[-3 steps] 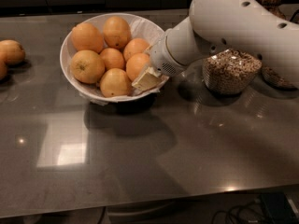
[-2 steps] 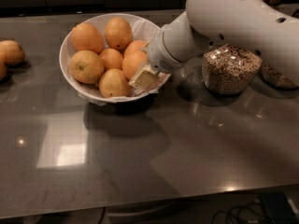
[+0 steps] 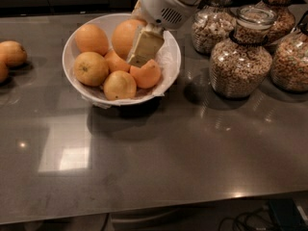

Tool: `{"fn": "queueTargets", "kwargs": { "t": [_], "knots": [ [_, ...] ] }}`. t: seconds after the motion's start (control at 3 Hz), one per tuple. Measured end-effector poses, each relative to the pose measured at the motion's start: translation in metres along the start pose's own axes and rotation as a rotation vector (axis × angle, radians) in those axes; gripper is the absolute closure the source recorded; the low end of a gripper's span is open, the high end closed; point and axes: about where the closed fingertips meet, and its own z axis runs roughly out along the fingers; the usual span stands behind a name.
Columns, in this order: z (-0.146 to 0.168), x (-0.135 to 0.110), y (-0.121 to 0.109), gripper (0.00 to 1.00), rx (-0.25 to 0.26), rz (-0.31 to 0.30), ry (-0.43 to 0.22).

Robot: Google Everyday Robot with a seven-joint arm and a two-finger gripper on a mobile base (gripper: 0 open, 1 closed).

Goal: Pick orange from white bowl

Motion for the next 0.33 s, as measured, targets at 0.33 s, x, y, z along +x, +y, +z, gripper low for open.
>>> {"fn": "queueTargets", "kwargs": {
  "t": [0.33],
  "knots": [
    [0.0000,0.0000,0.0000,1.00,0.000,0.000,0.000]
  ]
}}
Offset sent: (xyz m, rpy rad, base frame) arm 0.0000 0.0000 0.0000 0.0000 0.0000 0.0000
